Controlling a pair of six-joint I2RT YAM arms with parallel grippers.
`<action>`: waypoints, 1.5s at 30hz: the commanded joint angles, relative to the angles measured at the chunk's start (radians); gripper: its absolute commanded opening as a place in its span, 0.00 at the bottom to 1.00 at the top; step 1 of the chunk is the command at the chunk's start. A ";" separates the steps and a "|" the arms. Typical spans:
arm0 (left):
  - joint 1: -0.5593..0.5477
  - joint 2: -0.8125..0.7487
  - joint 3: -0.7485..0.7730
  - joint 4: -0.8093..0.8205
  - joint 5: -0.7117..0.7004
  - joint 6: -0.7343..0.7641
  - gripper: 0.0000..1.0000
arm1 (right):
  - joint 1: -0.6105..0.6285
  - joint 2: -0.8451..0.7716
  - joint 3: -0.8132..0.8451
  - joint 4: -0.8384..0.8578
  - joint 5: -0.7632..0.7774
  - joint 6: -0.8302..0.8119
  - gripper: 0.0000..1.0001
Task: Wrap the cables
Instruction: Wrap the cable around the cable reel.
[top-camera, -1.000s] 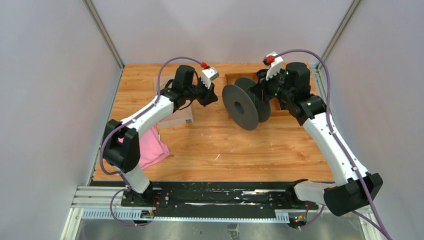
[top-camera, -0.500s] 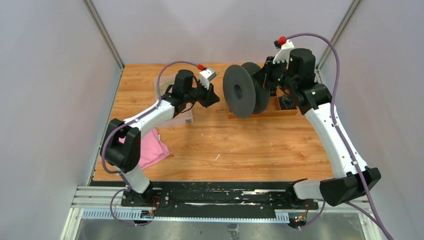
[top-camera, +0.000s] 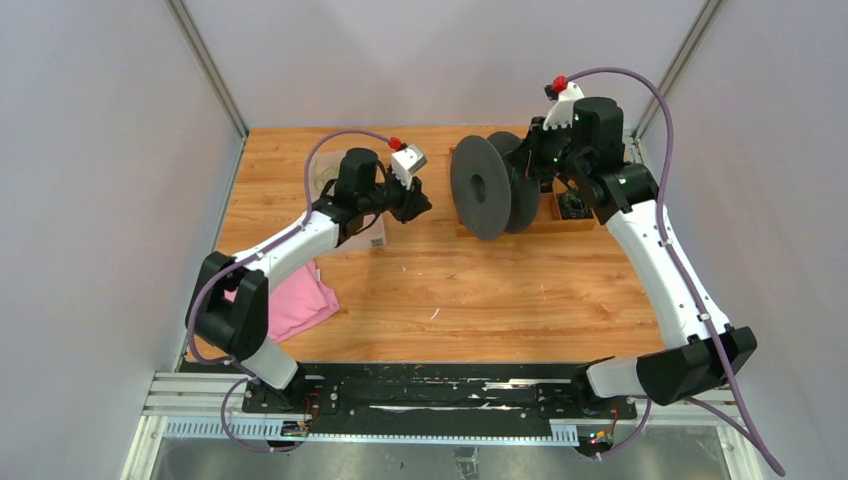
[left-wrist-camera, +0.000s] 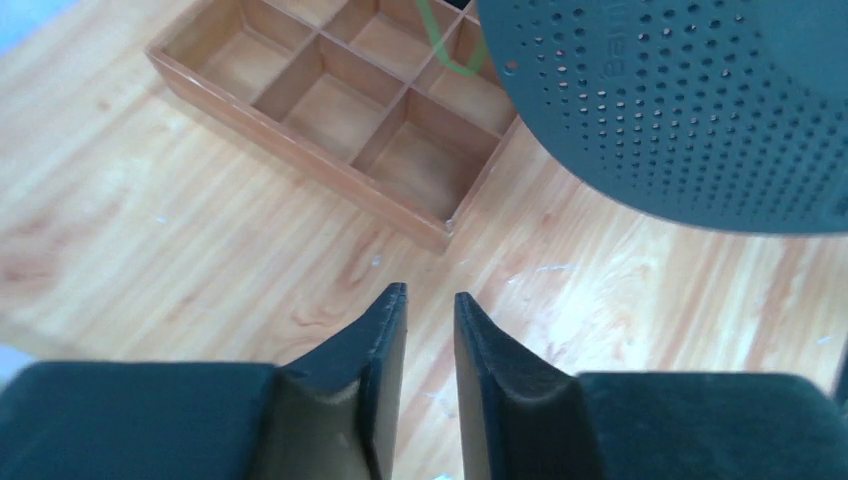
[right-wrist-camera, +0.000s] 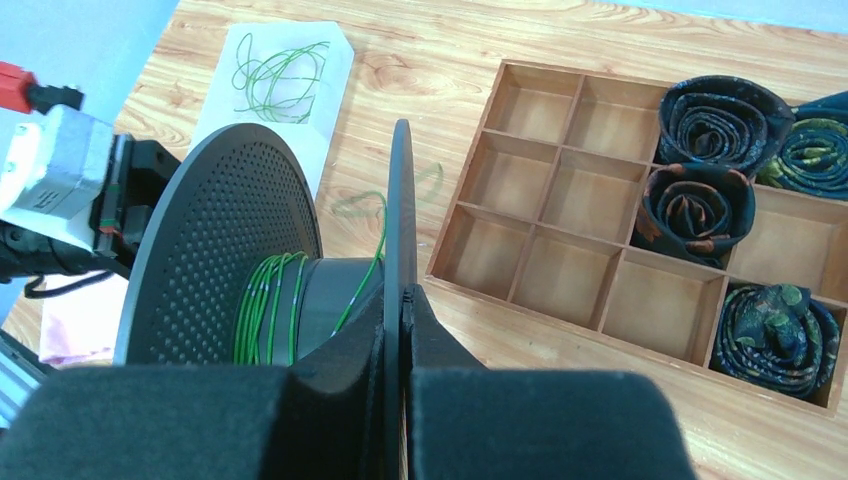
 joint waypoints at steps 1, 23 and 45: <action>0.030 -0.088 0.003 -0.050 -0.005 0.197 0.33 | -0.021 -0.051 0.001 0.050 -0.098 -0.060 0.01; 0.074 -0.181 -0.045 -0.175 0.411 0.741 0.87 | -0.021 -0.124 -0.078 0.025 -0.520 -0.252 0.01; -0.022 -0.174 -0.173 0.166 0.383 0.508 0.68 | -0.021 -0.111 -0.107 0.036 -0.585 -0.211 0.01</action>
